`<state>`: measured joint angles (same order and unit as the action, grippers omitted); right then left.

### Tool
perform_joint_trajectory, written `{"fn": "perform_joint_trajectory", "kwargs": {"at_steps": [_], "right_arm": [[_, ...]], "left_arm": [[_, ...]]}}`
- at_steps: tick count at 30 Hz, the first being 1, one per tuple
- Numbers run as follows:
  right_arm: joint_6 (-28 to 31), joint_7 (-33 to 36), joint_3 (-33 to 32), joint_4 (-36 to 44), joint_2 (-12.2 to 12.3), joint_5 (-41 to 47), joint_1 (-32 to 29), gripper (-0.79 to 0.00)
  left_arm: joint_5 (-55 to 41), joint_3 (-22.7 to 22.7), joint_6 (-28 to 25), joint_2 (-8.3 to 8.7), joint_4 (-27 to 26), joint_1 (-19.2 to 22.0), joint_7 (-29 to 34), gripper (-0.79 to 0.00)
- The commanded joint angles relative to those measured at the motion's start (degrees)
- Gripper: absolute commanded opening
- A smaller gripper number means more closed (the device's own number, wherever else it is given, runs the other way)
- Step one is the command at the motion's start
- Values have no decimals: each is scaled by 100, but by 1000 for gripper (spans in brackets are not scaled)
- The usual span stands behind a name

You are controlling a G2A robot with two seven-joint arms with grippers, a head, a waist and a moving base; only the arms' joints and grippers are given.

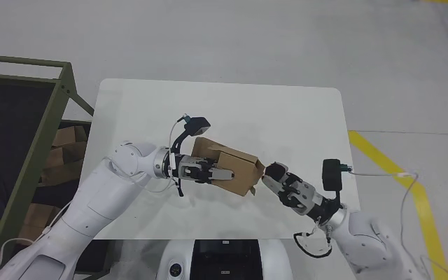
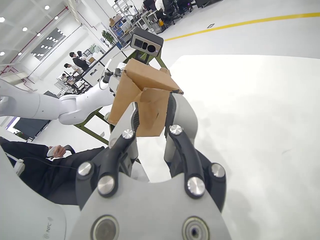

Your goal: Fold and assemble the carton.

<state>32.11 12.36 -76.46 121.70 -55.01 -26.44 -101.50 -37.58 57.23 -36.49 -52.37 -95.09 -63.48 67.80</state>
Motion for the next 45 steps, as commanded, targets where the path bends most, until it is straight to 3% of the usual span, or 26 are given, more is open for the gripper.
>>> {"fn": "perform_joint_trajectory", "kwargs": {"at_steps": [1, 11, 20, 31, 45], "right_arm": [[21, 41, -16, -13, -1, 69, 4, -579], [673, 92, -137, -27, 13, 187, -123, -600], [372, 577, 17, -81, 2, 408, 135, -619], [62, 838, 211, -204, -35, 567, 442, -683], [-92, 1029, 463, -248, -81, 504, 690, -702]], "left_arm": [[1, -2, 2, -1, 2, 3, 2, -785], [-3, 7, 9, -4, 16, 3, 9, -785], [15, 12, 14, -7, -1, 3, 14, -785], [9, 16, 9, -10, -9, 0, 9, -785], [56, -28, 11, -18, -26, 3, 11, -785]]}}
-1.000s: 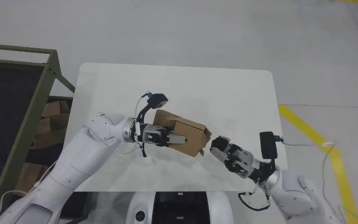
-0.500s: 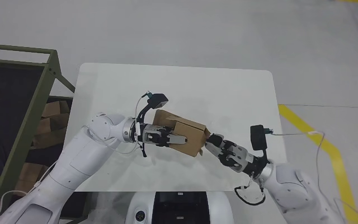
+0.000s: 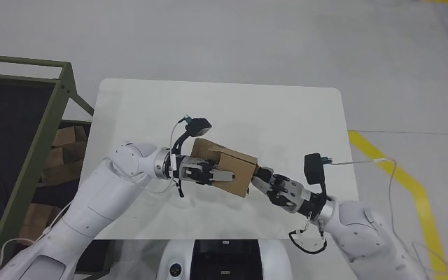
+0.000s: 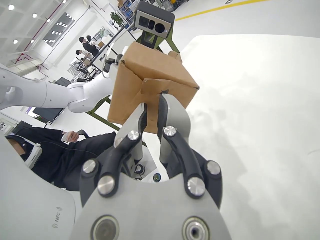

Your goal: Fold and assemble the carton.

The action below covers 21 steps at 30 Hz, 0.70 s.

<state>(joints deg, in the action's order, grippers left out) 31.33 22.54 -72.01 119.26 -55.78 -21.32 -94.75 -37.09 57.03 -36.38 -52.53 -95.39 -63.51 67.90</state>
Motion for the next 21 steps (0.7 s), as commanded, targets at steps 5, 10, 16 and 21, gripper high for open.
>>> {"fn": "perform_joint_trajectory", "kwargs": {"at_steps": [5, 10, 16, 21], "right_arm": [[-75, 56, 122, -21, -23, -52, 104, -708], [-98, 62, 228, -32, -44, -102, 175, -754], [-119, 57, 319, -58, -65, -151, 244, -776], [-133, 70, 408, -75, -83, -204, 301, -785]], "left_arm": [[22, -49, 6, -16, 23, 34, 6, -785], [25, -110, 34, -35, 66, 77, 34, -785], [31, -168, 43, -58, 111, 129, 43, -785], [41, -185, 47, -68, 120, 145, 47, -785]]}}
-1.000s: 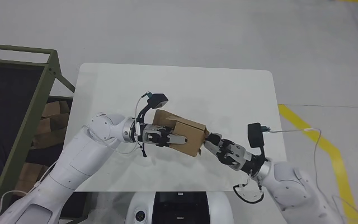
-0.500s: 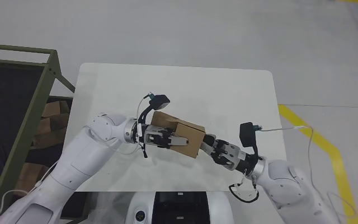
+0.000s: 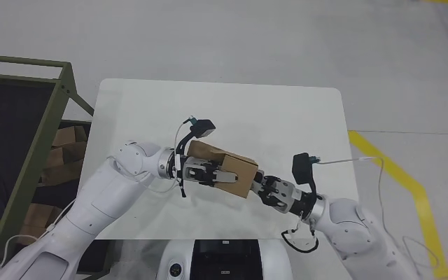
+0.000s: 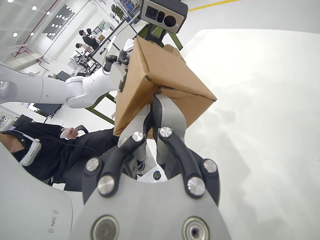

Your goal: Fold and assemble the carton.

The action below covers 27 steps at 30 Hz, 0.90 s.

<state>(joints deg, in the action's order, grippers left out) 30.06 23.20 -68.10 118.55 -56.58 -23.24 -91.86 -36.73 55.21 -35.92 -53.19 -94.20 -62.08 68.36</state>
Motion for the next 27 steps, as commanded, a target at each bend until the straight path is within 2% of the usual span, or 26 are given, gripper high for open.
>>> {"fn": "perform_joint_trajectory", "kwargs": {"at_steps": [1, 12, 27], "right_arm": [[-15, 8, 34, -7, -7, -27, 26, -785], [53, -66, -29, -16, -13, -10, 6, -773], [1004, -340, -1126, -53, 124, 735, -797, -763]], "left_arm": [[6, -5, 1, -3, 3, 4, 1, -785], [2, 18, 0, -9, 22, 5, 0, -785], [49, 163, 48, 21, 23, -37, 48, -785]]}}
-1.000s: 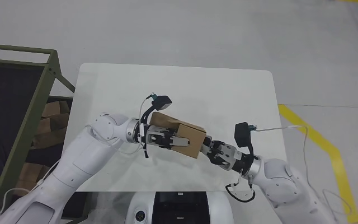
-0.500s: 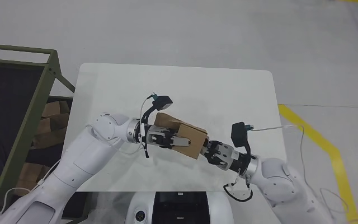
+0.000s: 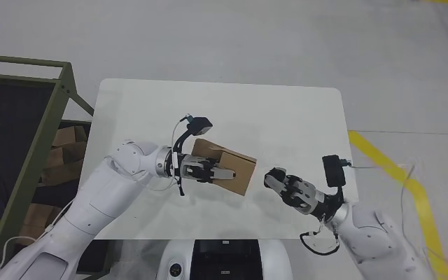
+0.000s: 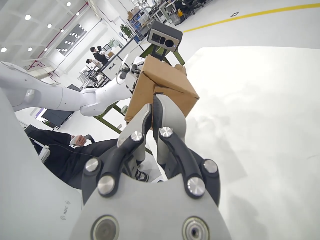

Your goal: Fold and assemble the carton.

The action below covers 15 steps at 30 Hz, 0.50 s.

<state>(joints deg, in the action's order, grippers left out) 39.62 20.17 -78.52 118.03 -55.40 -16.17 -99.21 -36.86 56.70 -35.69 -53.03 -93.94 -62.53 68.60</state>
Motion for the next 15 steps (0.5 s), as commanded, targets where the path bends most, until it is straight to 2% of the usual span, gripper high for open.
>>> {"fn": "perform_joint_trajectory", "kwargs": {"at_steps": [1, 6, 8, 9, 11, 12, 15], "right_arm": [[97, -78, -166, -4, 12, 47, -128, -757], [202, -241, -499, 53, 30, -36, -408, -690], [148, -340, -598, 87, 28, -123, -508, -628], [148, -380, -633, 111, 27, -157, -553, -563], [135, -470, -711, 155, 23, -257, -635, -314], [147, -509, -744, 194, 21, -334, -679, 0], [134, -568, -795, 241, 17, -465, -759, 0]], "left_arm": [[152, 33, 68, 13, -14, 24, 68, -785], [1167, 251, 437, 70, -284, 96, -14, -785], [1766, 338, 711, 97, -557, 86, -182, -785], [2034, 369, 860, 109, -711, 66, -251, -785], [2380, 410, 1061, 128, -1029, 18, -307, -785], [2473, 425, 1115, 138, -1163, -8, -289, -785], [2529, 443, 1149, 144, -1232, -24, -283, -785]]}}
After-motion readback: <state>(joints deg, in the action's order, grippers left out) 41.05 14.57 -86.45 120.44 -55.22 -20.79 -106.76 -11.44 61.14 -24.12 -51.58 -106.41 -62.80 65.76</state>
